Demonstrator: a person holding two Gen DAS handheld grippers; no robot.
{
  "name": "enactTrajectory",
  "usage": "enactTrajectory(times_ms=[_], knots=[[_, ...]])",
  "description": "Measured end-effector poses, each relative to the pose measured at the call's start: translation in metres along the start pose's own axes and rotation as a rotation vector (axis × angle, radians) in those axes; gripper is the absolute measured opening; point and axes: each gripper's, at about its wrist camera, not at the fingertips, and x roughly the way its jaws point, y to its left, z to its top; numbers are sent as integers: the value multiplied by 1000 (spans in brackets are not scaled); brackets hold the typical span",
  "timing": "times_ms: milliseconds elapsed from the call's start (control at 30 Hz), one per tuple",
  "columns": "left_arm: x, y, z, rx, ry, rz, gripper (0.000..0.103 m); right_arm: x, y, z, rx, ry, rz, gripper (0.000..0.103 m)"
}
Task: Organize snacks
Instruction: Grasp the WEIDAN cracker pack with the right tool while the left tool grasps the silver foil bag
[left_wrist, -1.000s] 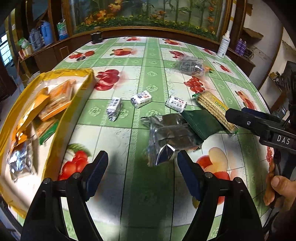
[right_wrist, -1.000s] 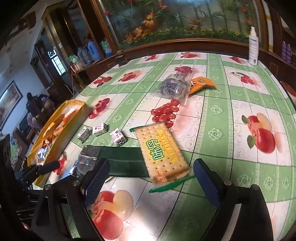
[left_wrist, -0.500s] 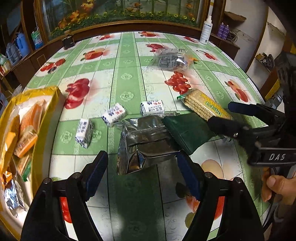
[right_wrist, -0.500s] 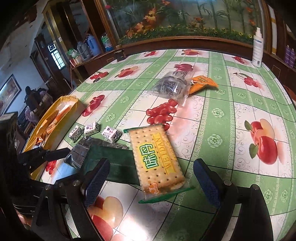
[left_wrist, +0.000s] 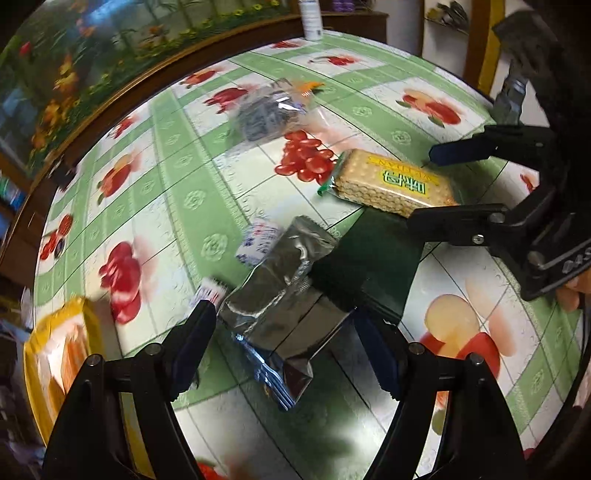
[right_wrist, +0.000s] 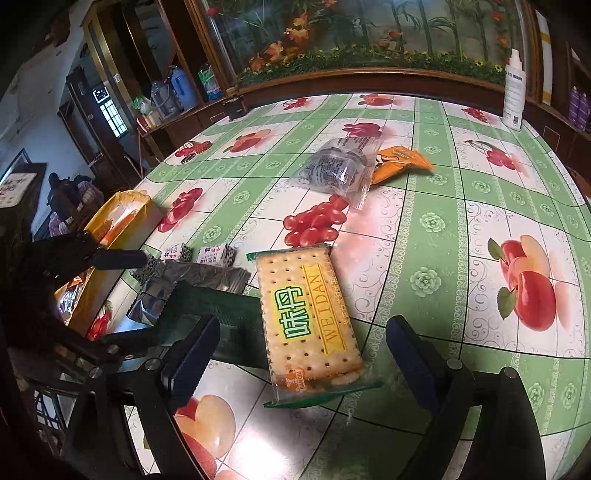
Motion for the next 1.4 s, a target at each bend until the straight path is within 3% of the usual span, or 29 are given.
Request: enactTrajectory(times_ms=[67, 200, 300, 467, 633, 700, 767, 833, 867, 933, 967, 1000, 1033, 1067, 1267, 1400], knots=[[8, -5, 1, 11, 23, -5, 83, -1, -1, -1, 6, 2, 1, 93], [-7, -15, -7, -9, 13, -124, 83, -5, -3, -3, 5, -5, 7, 93], [-24, -25, -12, 16, -37, -96, 83, -7, -7, -2, 10, -4, 11, 93], [-22, -13, -2, -41, -30, -72, 83, -7, -8, -3, 1, -3, 3, 93], [-11, -12, 4, -44, -28, -139, 83, -4, -11, -1, 5, -5, -34, 93], [-9, -15, 5, -44, -27, -161, 83, 0, -13, 1, 10, 3, -43, 90], [-6, -18, 4, -53, -12, -201, 83, 5, -12, 3, 2, 13, -61, 78], [0, -28, -2, -37, 19, -193, 83, 12, -11, 3, -10, 31, -81, 67], [3, -34, -6, -25, 23, -180, 85, 12, -11, 2, -13, 20, -82, 67], [0, -36, -11, -46, -11, -191, 82, 13, -11, 2, -22, 19, -99, 62], [-1, -36, -12, -61, -20, -182, 79, 13, -12, 2, -22, 20, -111, 52], [-3, -35, -12, -84, -30, -176, 69, 12, -13, 2, -19, 19, -123, 49], [-4, -33, -13, -104, -38, -167, 58, 11, -14, 2, -11, 17, -121, 49], [-6, -31, -13, -120, -43, -174, 57, 10, -15, 1, -4, 16, -119, 48], [-15, -31, -30, -183, -58, -160, 57, -12, -21, -6, 68, -36, -78, 48], [-34, -23, -48, -271, -92, -164, 57, -39, -31, -12, 166, -104, 7, 48]])
